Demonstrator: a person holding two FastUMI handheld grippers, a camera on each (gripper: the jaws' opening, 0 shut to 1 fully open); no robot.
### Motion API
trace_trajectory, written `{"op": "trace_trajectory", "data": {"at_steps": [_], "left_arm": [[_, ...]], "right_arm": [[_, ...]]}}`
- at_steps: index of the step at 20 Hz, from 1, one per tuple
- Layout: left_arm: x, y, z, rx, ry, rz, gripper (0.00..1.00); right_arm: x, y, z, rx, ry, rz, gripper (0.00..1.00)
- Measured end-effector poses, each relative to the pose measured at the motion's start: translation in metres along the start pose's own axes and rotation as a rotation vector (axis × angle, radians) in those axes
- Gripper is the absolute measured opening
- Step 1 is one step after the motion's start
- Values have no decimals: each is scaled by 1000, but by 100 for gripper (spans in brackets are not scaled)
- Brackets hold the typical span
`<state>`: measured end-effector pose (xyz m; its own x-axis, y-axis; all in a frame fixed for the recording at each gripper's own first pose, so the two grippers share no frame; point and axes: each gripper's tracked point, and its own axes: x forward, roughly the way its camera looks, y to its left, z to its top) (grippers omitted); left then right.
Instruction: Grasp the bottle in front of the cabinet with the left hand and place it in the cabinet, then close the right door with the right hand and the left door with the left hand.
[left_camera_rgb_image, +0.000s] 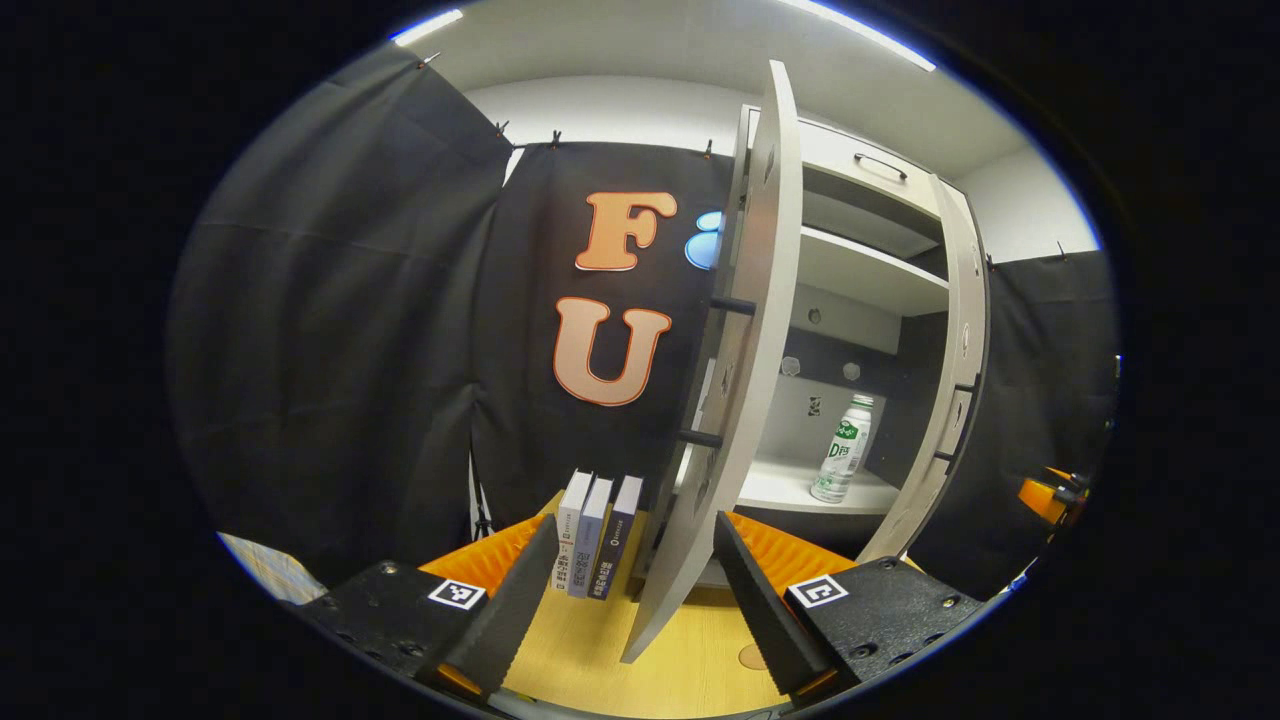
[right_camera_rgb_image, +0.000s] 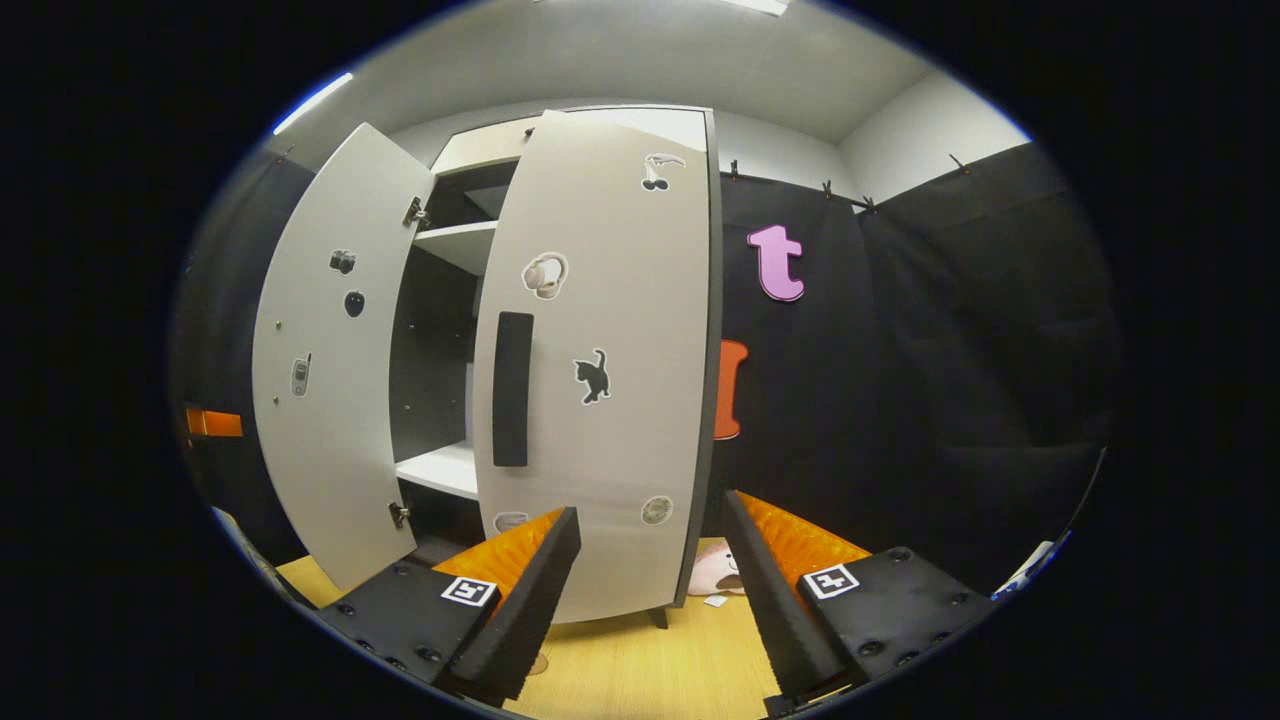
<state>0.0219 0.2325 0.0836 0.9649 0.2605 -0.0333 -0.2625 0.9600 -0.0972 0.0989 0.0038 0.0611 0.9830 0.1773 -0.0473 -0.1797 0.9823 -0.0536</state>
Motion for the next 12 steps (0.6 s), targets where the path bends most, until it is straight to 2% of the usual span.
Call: {"op": "trace_trajectory", "data": {"at_steps": [3,4,5,12], "left_arm": [[12,10,-6,18,6,18,95],[16,13,-8,25,9,24,92],[20,15,-10,29,12,29,95],[42,19,-19,33,31,29,95]], "right_arm": [[-10,-12,7,3,-13,-28,95],[-13,-17,9,4,-16,-38,95],[-17,-20,11,4,-19,-46,95],[-37,-42,18,-4,-31,-99,95]]}}
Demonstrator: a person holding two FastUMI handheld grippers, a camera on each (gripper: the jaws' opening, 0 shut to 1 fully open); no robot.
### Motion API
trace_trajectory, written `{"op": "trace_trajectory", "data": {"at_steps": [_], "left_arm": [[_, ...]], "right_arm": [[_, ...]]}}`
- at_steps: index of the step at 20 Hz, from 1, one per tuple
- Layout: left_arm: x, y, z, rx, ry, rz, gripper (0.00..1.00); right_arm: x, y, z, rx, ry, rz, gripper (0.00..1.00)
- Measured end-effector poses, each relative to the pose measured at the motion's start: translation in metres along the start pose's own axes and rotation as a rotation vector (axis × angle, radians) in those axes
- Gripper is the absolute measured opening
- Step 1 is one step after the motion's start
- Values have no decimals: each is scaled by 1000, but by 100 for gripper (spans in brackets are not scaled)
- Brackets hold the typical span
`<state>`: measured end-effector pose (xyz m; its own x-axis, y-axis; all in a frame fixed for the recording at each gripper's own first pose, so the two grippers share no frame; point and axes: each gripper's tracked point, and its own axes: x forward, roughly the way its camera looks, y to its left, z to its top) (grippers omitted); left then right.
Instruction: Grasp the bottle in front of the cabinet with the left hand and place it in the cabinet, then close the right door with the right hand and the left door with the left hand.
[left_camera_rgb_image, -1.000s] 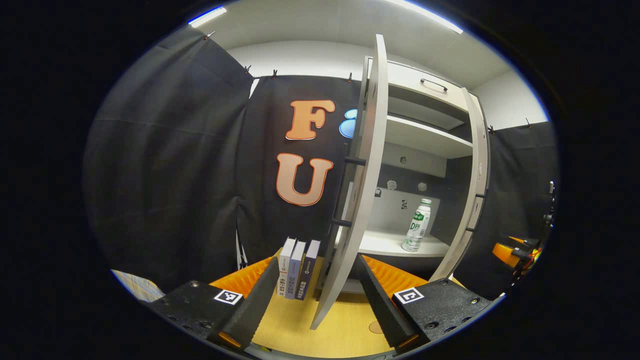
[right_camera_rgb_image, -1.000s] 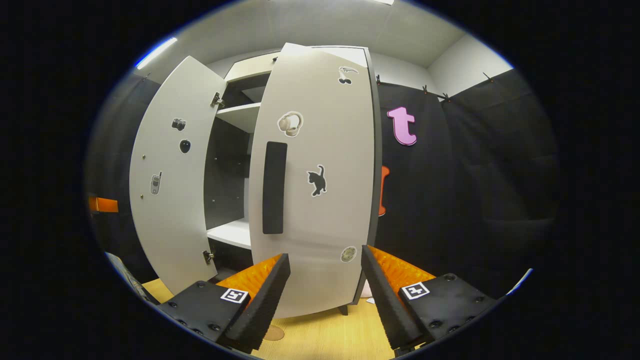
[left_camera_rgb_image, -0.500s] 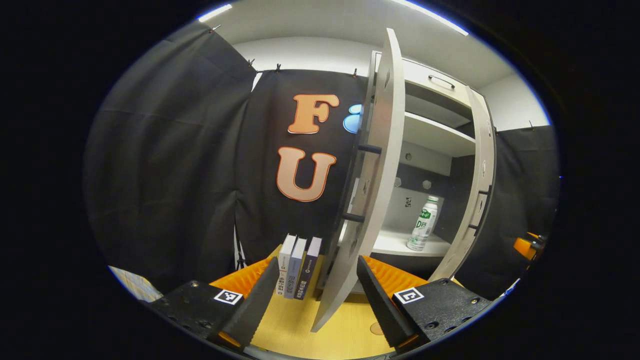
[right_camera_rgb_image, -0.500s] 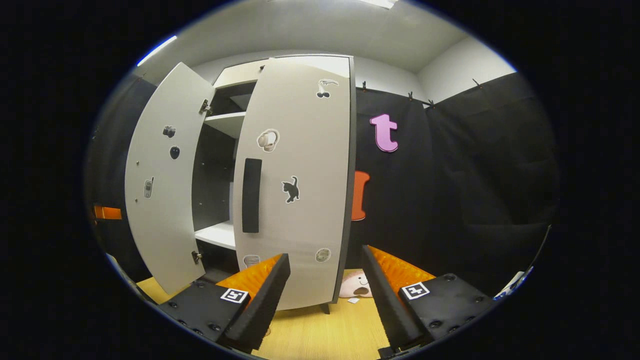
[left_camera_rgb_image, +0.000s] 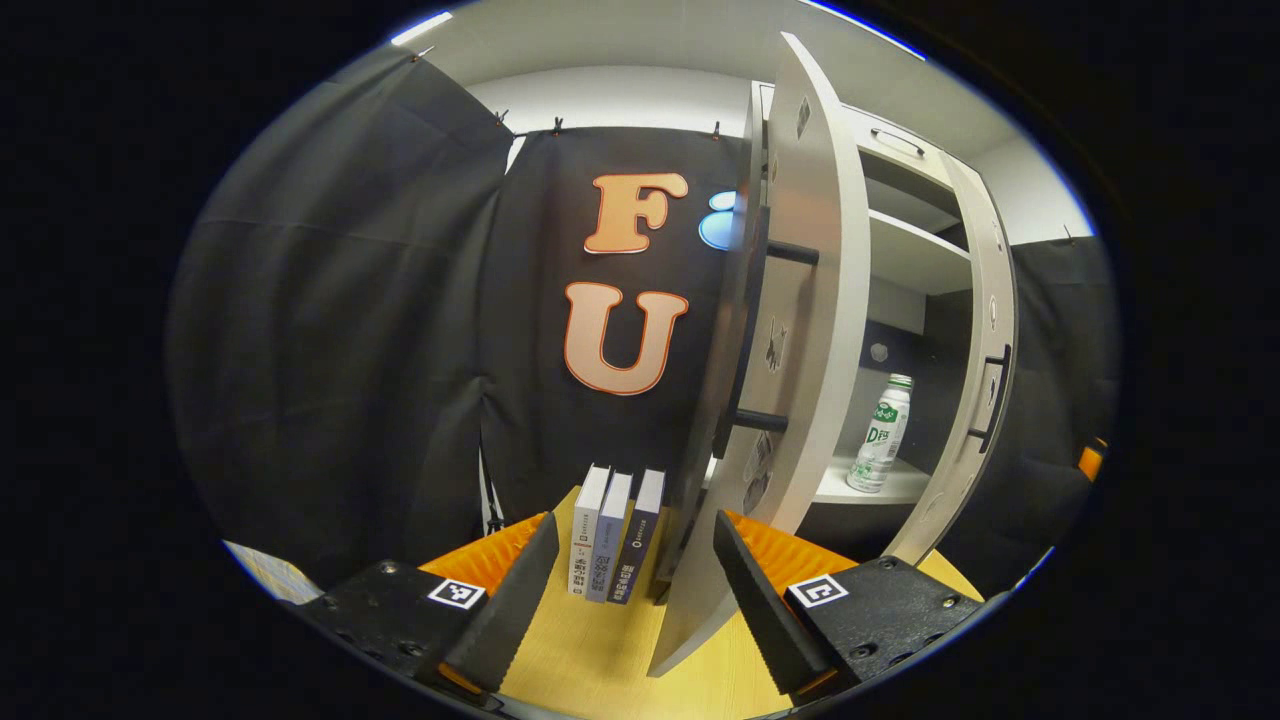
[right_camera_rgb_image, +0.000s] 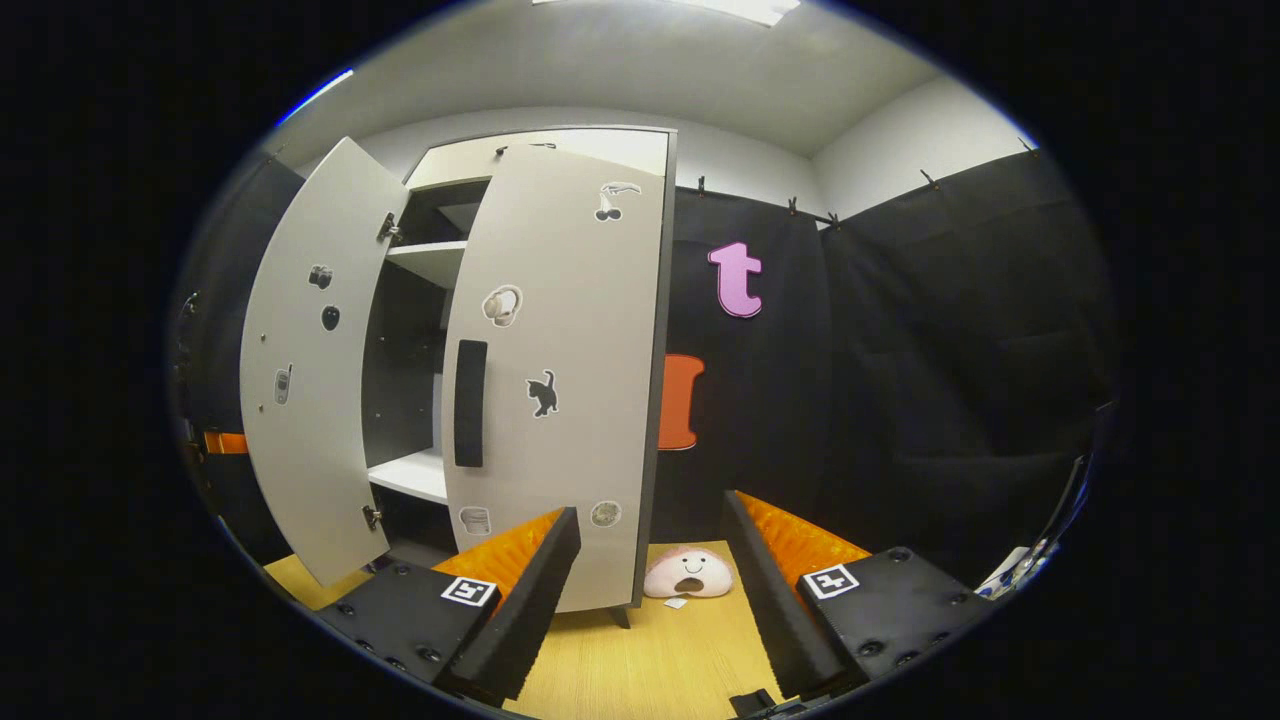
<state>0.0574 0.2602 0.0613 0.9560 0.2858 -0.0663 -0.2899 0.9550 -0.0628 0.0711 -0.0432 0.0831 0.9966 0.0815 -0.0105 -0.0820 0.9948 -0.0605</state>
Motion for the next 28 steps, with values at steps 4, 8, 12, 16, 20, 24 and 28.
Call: {"op": "trace_trajectory", "data": {"at_steps": [4,8,12,16,20,24,28], "left_arm": [[3,-2,0,19,3,-3,95],[2,-8,-2,2,11,-10,94],[1,-25,-8,-25,20,-44,94],[-2,-34,-10,-24,30,-66,92],[-2,-48,-10,21,31,-85,96],[3,-76,-15,23,42,-146,94],[10,-103,-18,20,53,-202,94]], "right_arm": [[-8,-14,4,4,-8,-31,95],[-13,-23,3,17,-8,-49,95],[-17,-25,3,14,-12,-57,95],[-22,-24,0,15,-12,-64,95],[-24,-27,-1,21,-13,-73,95],[-26,-30,-4,27,-8,-78,95],[-27,-38,-7,41,-5,-89,95]]}}
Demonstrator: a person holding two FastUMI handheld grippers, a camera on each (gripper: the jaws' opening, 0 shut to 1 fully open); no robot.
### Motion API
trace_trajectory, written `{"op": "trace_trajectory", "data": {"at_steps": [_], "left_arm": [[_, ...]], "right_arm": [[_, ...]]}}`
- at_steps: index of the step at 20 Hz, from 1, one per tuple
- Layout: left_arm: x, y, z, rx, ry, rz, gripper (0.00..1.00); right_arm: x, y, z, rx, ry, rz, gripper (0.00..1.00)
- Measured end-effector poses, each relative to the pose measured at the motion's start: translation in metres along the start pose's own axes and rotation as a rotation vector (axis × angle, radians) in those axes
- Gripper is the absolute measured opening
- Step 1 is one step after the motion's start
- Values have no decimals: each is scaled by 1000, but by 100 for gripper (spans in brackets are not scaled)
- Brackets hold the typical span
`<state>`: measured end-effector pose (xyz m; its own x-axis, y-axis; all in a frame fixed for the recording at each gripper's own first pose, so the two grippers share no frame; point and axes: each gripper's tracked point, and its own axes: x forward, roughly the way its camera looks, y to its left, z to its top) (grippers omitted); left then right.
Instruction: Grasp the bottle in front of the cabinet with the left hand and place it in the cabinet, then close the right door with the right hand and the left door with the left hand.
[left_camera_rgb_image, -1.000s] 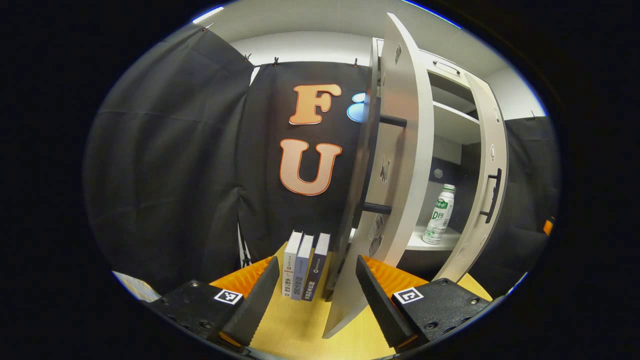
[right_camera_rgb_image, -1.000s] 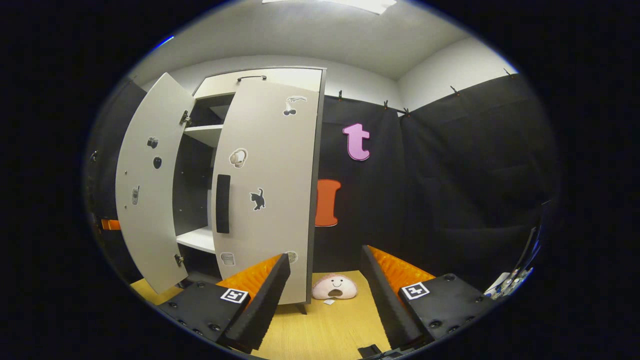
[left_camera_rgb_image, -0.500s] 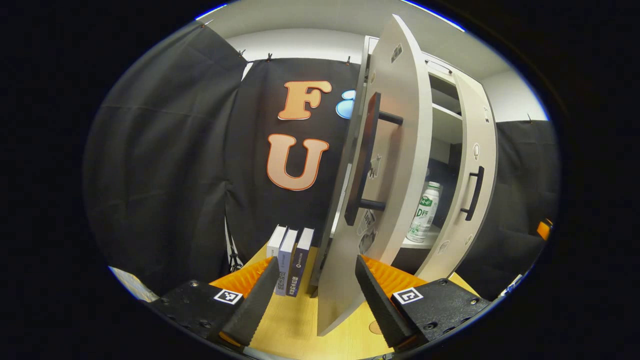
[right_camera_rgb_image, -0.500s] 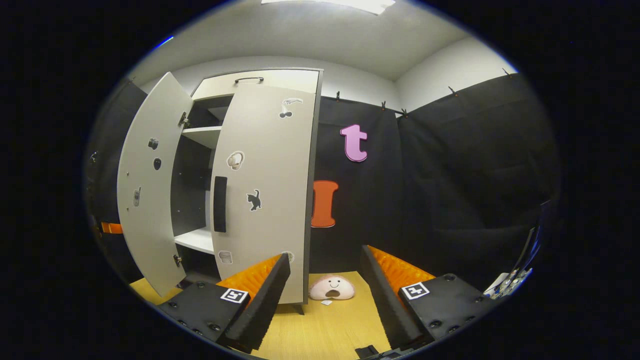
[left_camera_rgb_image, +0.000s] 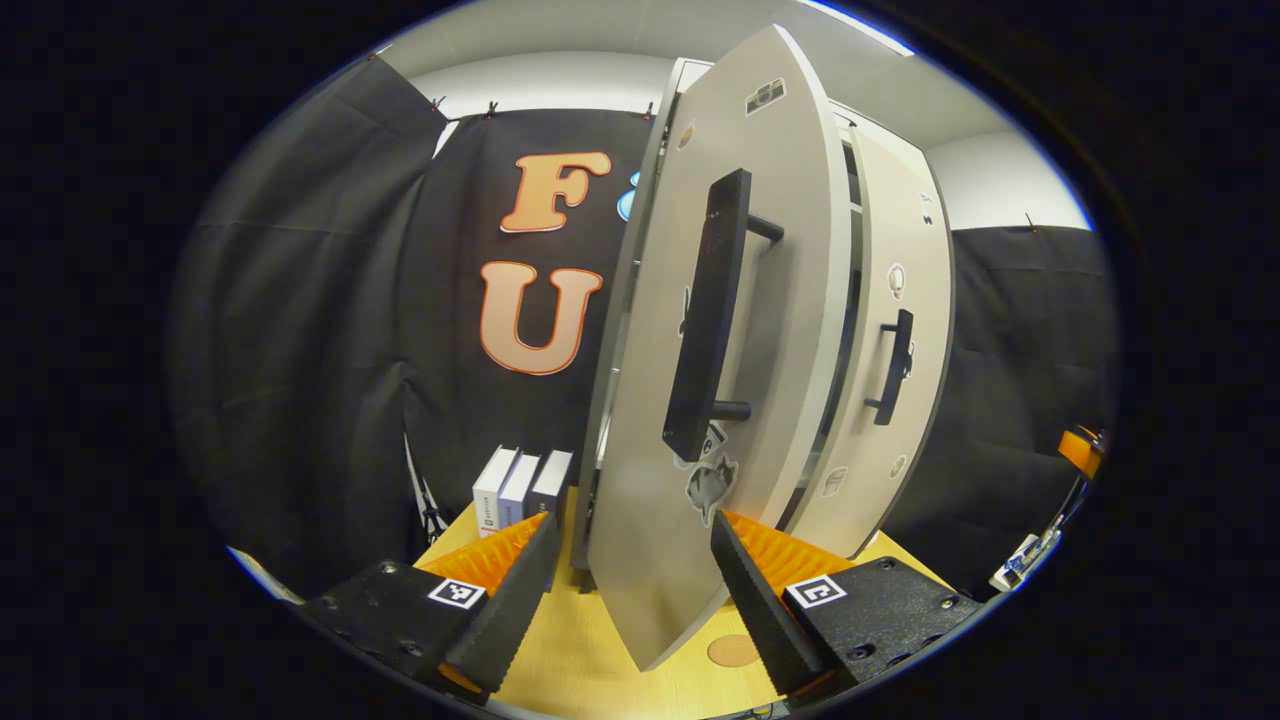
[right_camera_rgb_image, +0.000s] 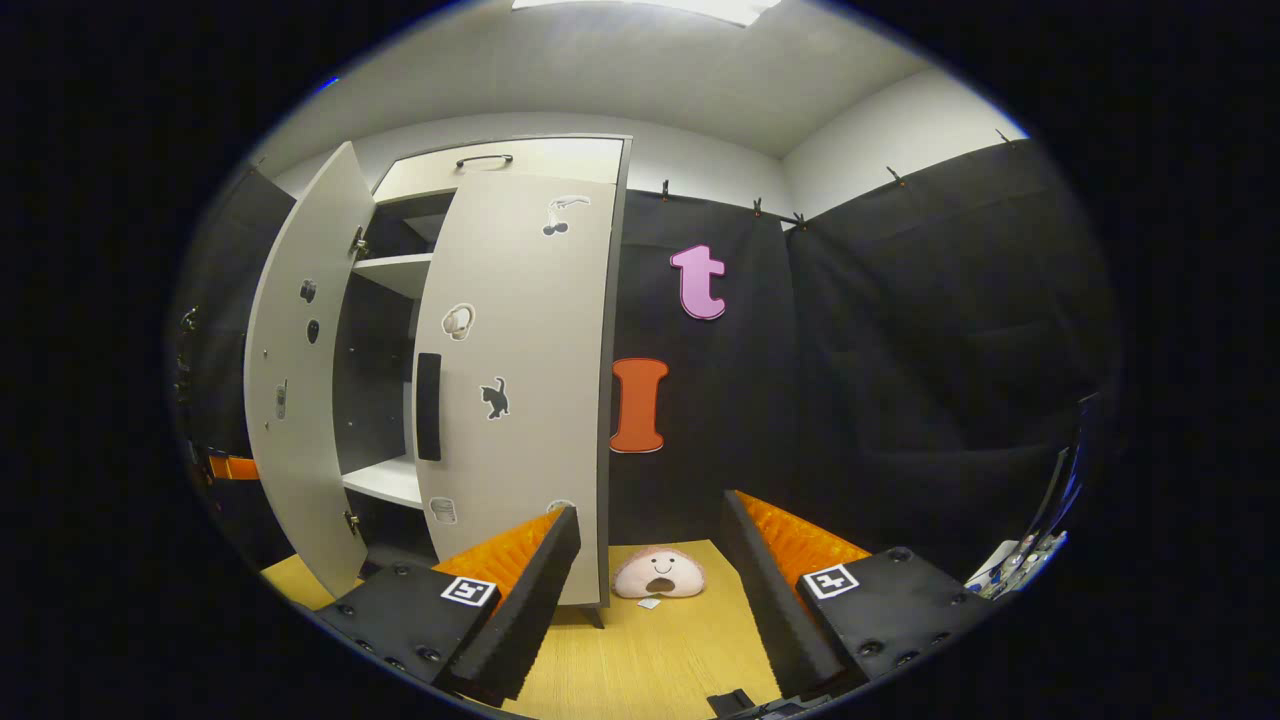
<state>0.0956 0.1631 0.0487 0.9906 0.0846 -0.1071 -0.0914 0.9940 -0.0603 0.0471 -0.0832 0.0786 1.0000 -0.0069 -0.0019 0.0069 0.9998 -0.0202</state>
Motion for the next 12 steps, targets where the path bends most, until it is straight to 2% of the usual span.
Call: {"op": "trace_trajectory", "data": {"at_steps": [9,10,12], "left_arm": [[44,-65,-9,-17,11,-106,94],[52,-72,-9,-32,4,-108,92],[74,-89,-9,-50,-6,-121,94]], "right_arm": [[-4,-33,-7,13,12,-49,95],[-3,-37,-8,13,12,-57,95],[-3,-47,-12,6,23,-75,95]]}}
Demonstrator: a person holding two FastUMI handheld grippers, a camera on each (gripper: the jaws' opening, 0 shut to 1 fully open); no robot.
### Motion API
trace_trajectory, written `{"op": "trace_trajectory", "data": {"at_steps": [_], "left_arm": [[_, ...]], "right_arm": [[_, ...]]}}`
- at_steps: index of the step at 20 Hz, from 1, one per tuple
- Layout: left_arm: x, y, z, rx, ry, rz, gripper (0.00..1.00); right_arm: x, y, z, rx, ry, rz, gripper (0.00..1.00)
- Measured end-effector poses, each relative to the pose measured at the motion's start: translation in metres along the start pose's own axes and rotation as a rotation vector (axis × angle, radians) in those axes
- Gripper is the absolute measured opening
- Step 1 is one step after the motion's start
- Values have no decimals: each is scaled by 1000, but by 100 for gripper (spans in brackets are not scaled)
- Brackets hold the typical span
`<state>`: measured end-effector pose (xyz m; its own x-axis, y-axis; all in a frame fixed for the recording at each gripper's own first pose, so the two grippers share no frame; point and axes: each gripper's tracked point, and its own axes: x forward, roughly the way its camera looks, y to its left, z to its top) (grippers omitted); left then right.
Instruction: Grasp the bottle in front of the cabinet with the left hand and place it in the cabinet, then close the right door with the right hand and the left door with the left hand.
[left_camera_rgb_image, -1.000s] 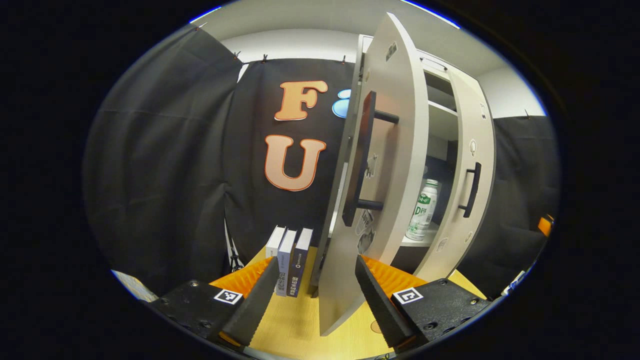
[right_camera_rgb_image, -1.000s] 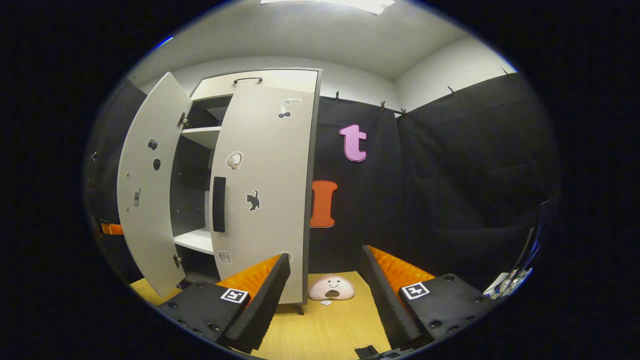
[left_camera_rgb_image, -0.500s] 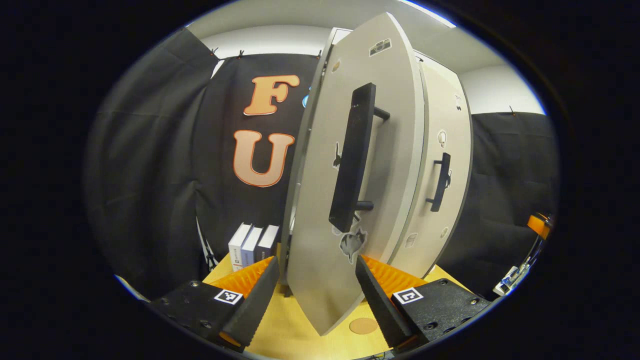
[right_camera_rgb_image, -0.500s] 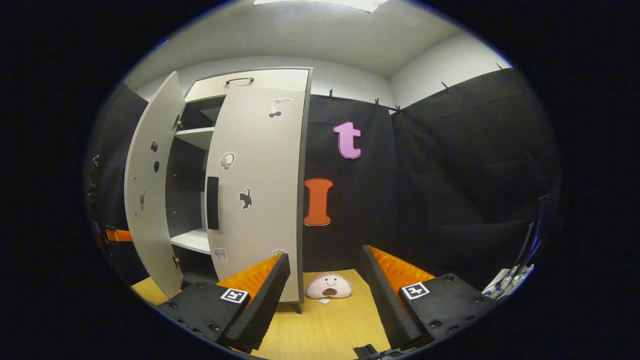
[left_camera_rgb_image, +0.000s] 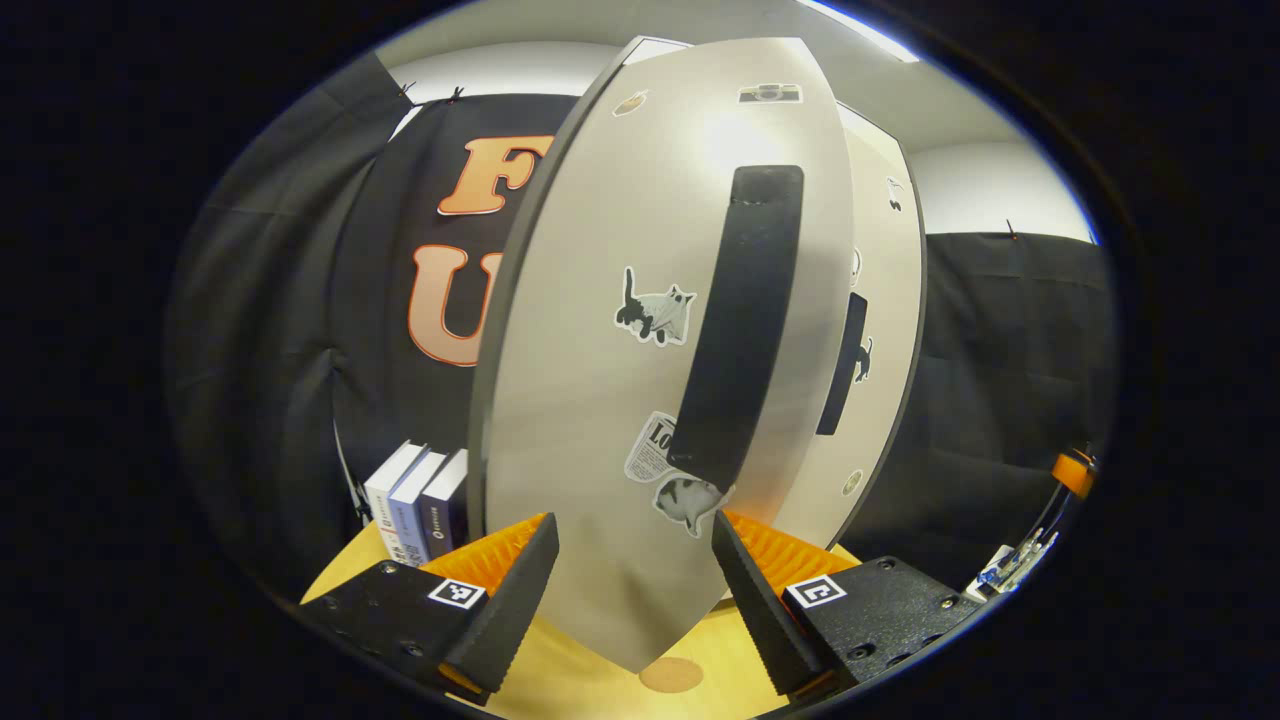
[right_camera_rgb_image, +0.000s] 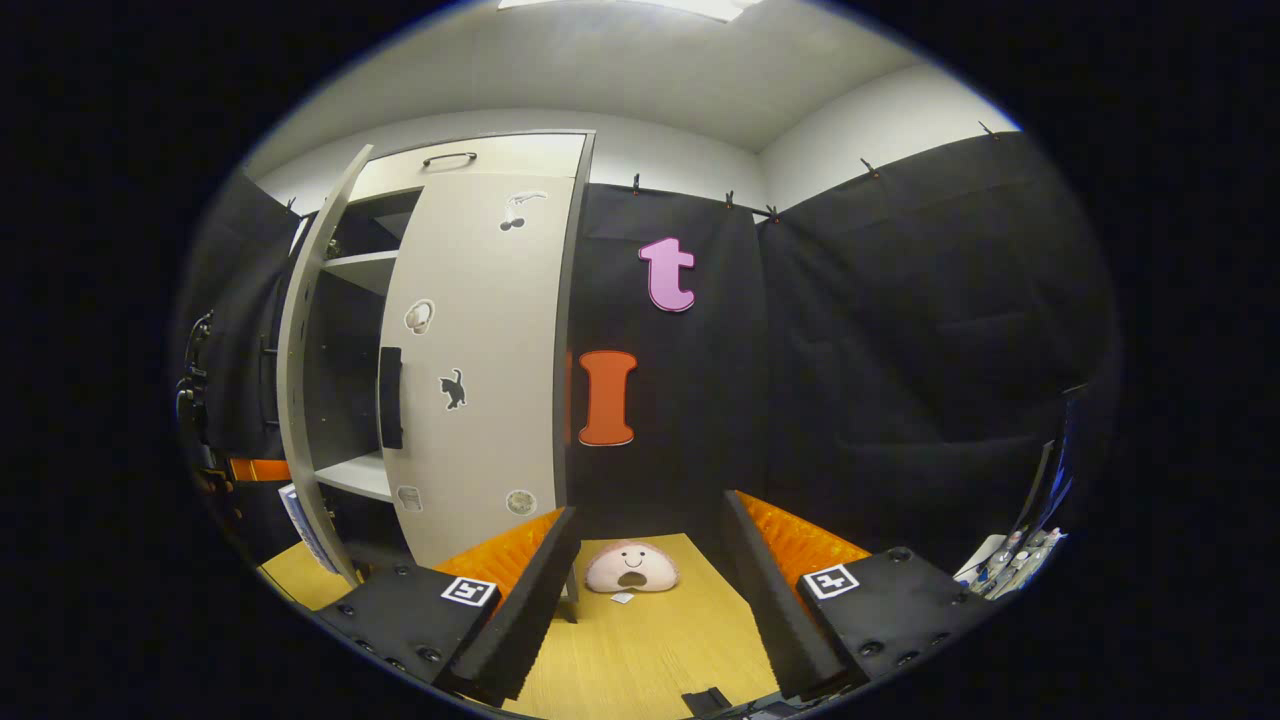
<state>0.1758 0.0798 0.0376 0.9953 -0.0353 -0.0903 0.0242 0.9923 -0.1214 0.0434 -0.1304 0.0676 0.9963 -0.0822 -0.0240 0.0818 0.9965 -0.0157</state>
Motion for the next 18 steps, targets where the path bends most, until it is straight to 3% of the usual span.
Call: {"op": "trace_trajectory", "data": {"at_steps": [3,5,6,18], "left_arm": [[38,-16,-11,12,21,-8,92],[53,-23,-12,24,19,-3,95],[58,-25,-13,31,20,0,92],[74,-32,-16,52,30,22,94]], "right_arm": [[0,-11,-4,-6,14,-17,95],[2,-19,-7,-12,20,-31,95],[2,-23,-8,-14,24,-38,95],[22,-41,-14,1,35,-59,95]]}}
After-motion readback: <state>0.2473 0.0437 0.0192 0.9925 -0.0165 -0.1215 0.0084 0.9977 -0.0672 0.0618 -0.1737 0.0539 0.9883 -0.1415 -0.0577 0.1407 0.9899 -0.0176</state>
